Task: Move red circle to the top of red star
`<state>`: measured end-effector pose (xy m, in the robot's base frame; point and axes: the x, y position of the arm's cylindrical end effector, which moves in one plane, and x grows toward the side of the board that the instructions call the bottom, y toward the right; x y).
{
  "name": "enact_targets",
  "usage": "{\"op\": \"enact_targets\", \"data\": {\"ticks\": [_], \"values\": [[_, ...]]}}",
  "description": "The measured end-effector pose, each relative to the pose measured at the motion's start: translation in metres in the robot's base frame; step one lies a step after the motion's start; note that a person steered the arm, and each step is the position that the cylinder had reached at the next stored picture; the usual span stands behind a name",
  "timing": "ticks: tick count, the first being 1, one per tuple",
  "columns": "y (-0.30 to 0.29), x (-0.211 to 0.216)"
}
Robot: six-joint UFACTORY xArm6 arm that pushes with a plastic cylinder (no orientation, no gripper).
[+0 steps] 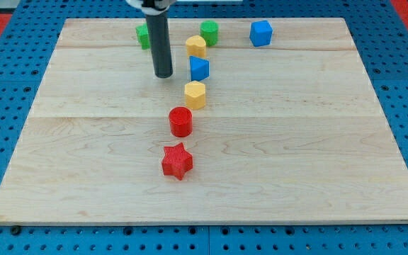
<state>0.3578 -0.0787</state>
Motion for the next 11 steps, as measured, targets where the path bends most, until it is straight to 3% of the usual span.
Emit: {"op": "enact_targets", "data": {"ticks": [2,3,4,5,6,7,10,11], "values": [[-0.002,0.069],[0.000,0.081],[0.046,0.094],[0.041,0.104],[0.007,0.102],[0.009,0.101],[0.072,0.078],[0.117,0.078]]}}
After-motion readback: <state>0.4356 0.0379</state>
